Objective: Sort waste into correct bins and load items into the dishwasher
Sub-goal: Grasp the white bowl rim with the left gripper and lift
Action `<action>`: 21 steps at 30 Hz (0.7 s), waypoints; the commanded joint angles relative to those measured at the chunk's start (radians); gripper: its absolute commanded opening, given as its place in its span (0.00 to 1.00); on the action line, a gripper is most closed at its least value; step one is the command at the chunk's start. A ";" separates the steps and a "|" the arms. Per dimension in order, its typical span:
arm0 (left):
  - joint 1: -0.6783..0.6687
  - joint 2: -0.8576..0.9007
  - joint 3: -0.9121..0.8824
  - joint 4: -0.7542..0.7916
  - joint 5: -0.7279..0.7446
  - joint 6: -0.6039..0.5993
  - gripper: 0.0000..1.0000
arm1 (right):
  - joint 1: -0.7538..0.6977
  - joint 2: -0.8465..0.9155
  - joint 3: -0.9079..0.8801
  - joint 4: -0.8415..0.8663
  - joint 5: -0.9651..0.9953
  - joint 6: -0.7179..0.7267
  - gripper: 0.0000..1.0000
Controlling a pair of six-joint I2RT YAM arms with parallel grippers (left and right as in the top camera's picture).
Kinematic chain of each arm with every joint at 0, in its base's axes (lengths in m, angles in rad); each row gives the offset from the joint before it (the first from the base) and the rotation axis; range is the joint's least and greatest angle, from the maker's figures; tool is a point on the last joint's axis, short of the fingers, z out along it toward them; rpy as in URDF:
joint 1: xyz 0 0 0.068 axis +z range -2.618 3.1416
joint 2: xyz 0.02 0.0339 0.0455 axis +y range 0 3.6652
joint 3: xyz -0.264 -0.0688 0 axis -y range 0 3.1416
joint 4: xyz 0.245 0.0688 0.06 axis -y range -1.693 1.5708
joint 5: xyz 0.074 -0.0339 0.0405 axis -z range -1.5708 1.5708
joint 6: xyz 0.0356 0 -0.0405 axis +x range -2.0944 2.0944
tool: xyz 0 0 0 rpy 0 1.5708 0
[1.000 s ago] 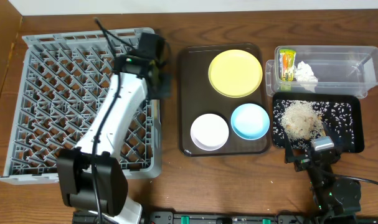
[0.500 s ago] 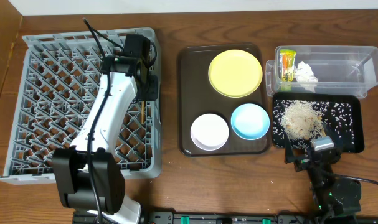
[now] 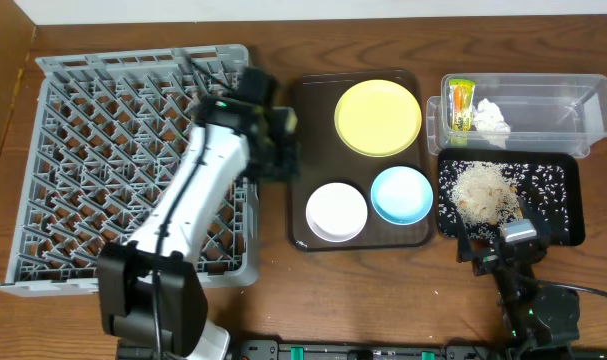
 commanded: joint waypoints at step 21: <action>-0.066 0.061 -0.452 0.568 0.183 -0.167 0.28 | -0.006 -0.002 -0.002 -0.004 0.010 0.011 0.99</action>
